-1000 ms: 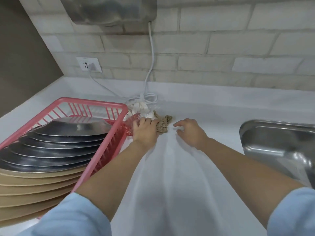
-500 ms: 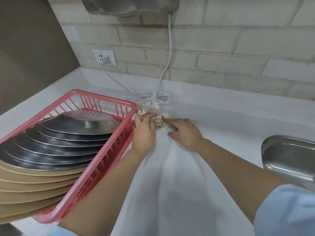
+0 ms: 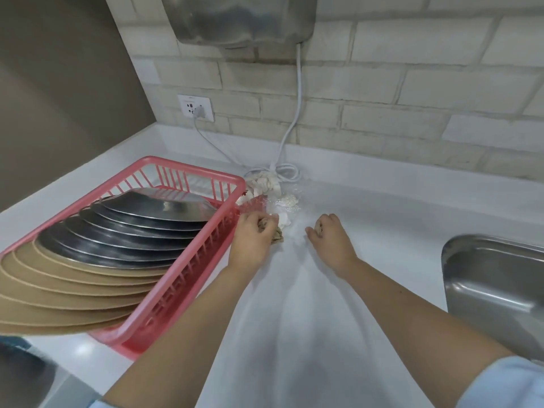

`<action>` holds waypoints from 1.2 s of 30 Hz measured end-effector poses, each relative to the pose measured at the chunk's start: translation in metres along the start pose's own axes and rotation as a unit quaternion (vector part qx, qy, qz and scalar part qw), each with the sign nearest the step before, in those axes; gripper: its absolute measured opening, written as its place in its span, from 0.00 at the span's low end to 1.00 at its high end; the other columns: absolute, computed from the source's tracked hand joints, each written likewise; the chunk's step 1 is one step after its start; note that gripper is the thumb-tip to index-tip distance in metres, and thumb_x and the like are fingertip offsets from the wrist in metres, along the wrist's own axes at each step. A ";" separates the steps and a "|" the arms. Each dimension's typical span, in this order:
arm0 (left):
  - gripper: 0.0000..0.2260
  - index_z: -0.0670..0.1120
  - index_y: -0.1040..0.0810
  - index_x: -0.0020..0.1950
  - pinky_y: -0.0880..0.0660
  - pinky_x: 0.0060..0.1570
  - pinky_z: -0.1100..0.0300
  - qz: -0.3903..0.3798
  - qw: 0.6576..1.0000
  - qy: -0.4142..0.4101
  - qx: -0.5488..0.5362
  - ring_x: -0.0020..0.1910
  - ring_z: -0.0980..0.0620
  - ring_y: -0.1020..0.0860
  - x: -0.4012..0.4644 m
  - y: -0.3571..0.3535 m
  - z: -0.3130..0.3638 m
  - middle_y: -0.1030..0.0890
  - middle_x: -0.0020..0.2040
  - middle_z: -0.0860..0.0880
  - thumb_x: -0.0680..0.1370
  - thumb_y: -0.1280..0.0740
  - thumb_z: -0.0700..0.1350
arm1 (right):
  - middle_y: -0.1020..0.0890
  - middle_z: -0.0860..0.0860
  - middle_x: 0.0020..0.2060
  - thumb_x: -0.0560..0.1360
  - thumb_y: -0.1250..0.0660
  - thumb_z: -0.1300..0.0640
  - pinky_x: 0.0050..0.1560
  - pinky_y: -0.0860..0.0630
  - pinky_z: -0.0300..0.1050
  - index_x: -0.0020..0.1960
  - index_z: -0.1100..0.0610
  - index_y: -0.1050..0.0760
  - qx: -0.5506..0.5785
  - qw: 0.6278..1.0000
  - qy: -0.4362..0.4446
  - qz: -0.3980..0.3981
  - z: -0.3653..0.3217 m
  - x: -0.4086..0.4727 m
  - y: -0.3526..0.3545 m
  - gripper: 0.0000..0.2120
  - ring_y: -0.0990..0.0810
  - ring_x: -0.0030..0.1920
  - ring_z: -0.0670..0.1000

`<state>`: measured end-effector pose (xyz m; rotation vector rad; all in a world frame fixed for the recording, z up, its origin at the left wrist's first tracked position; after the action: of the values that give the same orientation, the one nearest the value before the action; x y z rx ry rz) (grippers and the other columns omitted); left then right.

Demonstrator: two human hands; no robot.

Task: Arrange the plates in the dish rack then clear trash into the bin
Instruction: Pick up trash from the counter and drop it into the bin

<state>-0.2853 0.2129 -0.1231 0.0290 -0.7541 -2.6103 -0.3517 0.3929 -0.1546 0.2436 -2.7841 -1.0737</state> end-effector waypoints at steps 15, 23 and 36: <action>0.08 0.34 0.27 0.54 0.29 0.32 0.76 0.100 0.983 0.135 -0.073 0.38 0.61 0.23 -0.151 0.080 -0.057 0.20 0.50 0.42 0.82 0.37 0.40 | 0.31 0.51 0.30 0.76 0.45 0.57 0.32 0.39 0.42 0.44 0.58 0.26 0.272 0.922 -0.096 -0.258 -0.096 -0.135 -0.042 0.10 0.35 0.29 0.49; 0.07 0.47 0.36 0.45 0.28 0.40 0.63 0.188 0.957 0.207 -0.080 0.41 0.53 0.26 -0.248 0.150 -0.119 0.28 0.41 0.52 0.83 0.42 0.41 | 0.25 0.43 0.27 0.76 0.45 0.63 0.31 0.36 0.36 0.40 0.57 0.24 0.199 0.903 -0.004 -0.380 -0.151 -0.222 -0.107 0.12 0.34 0.29 0.46; 0.17 0.43 0.31 0.52 0.35 0.33 0.59 0.377 0.887 0.264 -0.028 0.37 0.55 0.28 -0.318 0.320 -0.178 0.27 0.39 0.52 0.82 0.41 0.57 | 0.31 0.52 0.40 0.71 0.44 0.65 0.36 0.35 0.39 0.60 0.69 0.30 0.116 0.857 0.084 -0.495 -0.279 -0.301 -0.228 0.18 0.32 0.42 0.51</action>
<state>0.1531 0.0066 -0.1404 0.3438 -0.3745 -1.7501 0.0184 0.1050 -0.1277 1.8363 -2.5550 -0.7408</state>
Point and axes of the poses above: each hand's wrist, its own x-axis towards the middle knuckle, its own y-axis out of the back of the hand, z = x × y, the point moved 7 cm from there along x, towards the middle knuckle
